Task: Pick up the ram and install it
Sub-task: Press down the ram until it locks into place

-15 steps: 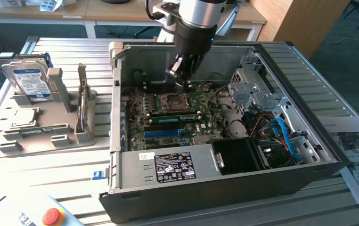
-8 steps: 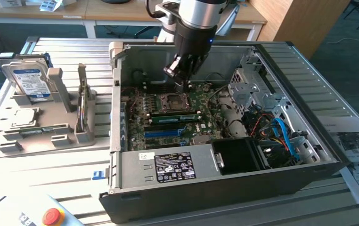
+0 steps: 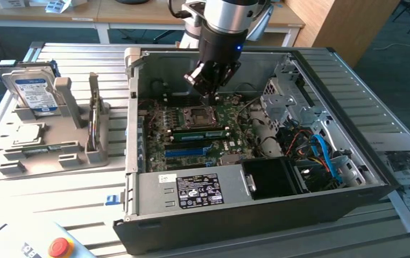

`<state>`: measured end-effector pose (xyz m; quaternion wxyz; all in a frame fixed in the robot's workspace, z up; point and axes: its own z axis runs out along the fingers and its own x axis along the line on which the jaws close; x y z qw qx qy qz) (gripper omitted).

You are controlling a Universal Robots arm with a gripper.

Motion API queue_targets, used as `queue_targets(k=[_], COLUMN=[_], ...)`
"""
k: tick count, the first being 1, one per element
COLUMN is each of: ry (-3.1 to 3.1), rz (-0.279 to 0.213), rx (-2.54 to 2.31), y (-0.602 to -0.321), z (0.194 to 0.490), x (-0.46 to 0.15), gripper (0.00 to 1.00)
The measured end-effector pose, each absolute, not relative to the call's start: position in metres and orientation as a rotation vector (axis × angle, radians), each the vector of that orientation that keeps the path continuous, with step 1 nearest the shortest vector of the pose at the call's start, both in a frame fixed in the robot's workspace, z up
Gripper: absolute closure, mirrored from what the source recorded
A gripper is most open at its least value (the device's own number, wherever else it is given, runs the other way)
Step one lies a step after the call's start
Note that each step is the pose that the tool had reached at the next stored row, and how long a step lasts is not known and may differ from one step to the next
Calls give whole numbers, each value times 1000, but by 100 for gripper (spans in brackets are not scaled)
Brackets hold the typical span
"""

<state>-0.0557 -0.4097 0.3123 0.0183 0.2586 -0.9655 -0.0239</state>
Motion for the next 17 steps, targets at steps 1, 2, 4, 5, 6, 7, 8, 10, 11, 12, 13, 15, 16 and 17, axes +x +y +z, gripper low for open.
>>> queue_targets(k=[1,2,4,5,6,7,8,10,11,12,13,15,16,17], ry=[-3006,-3013,-3028,-3034,-3040,-3046,-3052,-3063,-3068,-3073,-3078,-3087,-3090,-3094], rz=[-75,-75,-76,-77,-77,-78,-78,-79,-80,-80,-81,-82,-82,-82], rx=[777,750,694,666,639,612,585,528,501,473,446,388,361,333], y=[-410,-410,-410,-410,-410,-410,-410,-410,-410,-410,-410,-410,-410,-410], z=[312,312,312,312,312,312,312,312,312,312,312,312,312,312], x=[-56,-56,-56,-56,-56,-56,-56,-56,-56,-56,-56,-56,-56,-56], gripper=[89,89,89,89,89,89,89,89,89,89,89,89,89,89])
